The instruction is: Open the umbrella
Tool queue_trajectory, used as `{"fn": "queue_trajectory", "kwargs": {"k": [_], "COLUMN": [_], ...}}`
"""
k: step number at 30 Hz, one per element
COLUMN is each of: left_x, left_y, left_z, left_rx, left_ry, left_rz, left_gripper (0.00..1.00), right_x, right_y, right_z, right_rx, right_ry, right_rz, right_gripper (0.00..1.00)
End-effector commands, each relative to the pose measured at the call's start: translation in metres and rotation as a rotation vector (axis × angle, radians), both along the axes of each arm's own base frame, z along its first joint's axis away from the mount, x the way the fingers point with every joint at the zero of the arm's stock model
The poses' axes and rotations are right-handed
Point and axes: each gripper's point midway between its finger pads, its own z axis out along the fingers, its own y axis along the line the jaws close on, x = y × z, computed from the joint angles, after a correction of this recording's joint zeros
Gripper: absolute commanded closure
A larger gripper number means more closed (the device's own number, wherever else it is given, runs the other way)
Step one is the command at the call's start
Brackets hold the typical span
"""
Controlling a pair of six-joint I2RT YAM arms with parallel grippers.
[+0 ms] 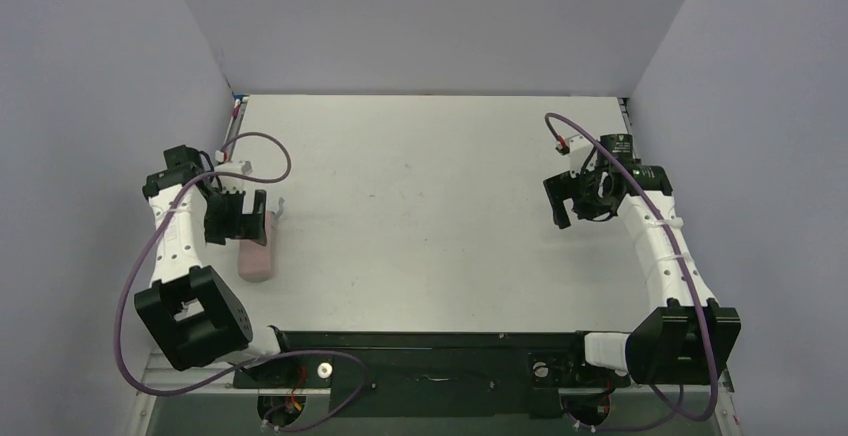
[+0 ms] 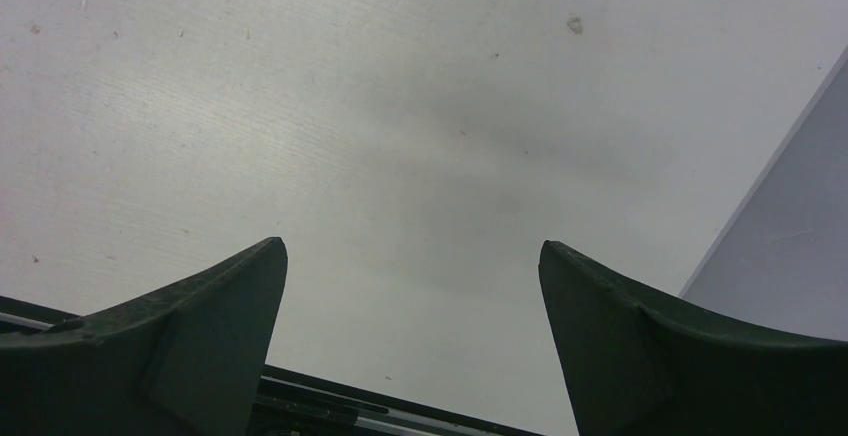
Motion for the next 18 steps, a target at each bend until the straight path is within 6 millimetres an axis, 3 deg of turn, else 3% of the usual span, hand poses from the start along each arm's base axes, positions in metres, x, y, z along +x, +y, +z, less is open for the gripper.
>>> {"fn": "queue_trajectory", "kwargs": {"k": [1, 5, 13, 18], "left_x": [0.006, 0.006, 0.008, 0.021], "left_y": [0.017, 0.029, 0.019, -0.005], "left_z": [-0.017, -0.044, -0.086, -0.099], "left_rx": [0.038, 0.059, -0.037, -0.07], "left_ry": [0.01, 0.067, 0.136, 0.134], "left_rz": [-0.058, -0.042, -0.076, -0.133], "left_gripper": [0.03, 0.03, 0.0, 0.19], "right_x": [0.008, 0.011, 0.008, 0.006], "right_y": [0.002, 0.002, -0.003, -0.006], "right_z": [0.009, 0.008, -0.002, -0.006], "right_rx": [-0.01, -0.01, -0.045, -0.059], "right_ry": [-0.013, 0.002, 0.038, 0.059], "right_rz": [0.032, 0.033, 0.05, 0.052], "right_gripper": [0.08, 0.08, 0.08, 0.08]}}
